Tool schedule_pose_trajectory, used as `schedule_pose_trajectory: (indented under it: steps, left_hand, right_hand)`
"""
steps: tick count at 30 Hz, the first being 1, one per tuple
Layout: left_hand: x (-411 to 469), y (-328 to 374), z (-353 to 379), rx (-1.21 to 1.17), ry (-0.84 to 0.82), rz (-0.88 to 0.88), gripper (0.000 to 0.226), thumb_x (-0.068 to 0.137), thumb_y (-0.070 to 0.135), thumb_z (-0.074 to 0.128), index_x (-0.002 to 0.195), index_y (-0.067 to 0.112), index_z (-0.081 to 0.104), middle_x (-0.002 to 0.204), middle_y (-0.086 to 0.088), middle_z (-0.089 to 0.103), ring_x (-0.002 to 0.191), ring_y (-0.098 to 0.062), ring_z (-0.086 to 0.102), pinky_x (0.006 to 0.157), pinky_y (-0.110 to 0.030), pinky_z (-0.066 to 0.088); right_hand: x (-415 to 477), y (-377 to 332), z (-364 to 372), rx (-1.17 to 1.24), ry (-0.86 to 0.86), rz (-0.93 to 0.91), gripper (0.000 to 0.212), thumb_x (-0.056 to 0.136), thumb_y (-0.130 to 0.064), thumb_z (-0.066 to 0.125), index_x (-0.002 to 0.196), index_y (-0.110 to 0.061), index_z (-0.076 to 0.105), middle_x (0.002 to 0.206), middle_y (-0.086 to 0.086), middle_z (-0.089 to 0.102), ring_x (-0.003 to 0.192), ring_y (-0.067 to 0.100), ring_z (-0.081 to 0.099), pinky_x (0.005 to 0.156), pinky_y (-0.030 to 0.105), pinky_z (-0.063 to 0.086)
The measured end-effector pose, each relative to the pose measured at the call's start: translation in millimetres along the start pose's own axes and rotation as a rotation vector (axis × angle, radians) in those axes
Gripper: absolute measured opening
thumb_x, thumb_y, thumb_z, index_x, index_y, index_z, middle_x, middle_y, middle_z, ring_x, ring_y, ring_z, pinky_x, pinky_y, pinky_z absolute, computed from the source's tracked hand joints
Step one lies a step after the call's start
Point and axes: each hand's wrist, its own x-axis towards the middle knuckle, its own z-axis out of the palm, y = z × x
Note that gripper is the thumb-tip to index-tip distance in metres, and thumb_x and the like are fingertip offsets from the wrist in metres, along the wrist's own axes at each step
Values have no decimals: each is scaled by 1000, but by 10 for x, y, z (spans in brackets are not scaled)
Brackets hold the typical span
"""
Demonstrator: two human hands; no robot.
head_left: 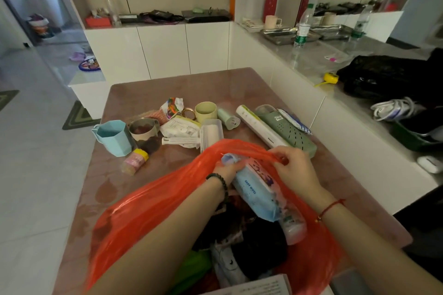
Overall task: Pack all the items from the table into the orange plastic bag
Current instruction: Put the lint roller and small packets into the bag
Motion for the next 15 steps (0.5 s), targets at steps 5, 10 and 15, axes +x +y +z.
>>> schedule_pose_trajectory:
  steps: [5, 10, 15]
  left_hand:
    - [242, 3, -148, 622, 233, 283, 43, 91, 26, 50, 129, 8, 41, 135, -15, 47, 125, -31, 44, 108, -39, 33]
    - [145, -4, -300, 851, 147, 365, 28, 92, 12, 45, 118, 3, 51, 107, -17, 59, 98, -27, 58, 89, -34, 49]
    - [-317, 484, -606, 762, -428, 181, 30, 91, 28, 50, 115, 13, 58, 110, 2, 62, 93, -10, 59, 80, -20, 49]
  right_hand:
    - [17, -10, 31, 156, -120, -61, 15, 79, -12, 69, 86, -24, 75, 72, -18, 70, 67, -7, 64, 59, 8, 46]
    - [203, 20, -102, 9, -542, -64, 3, 80, -26, 69, 78, -24, 71, 74, -7, 73, 66, -2, 63, 67, 24, 51]
    - [653, -117, -297, 120, -830, -10, 28, 75, -47, 66, 98, -32, 68, 92, -16, 73, 80, -2, 67, 72, 10, 51]
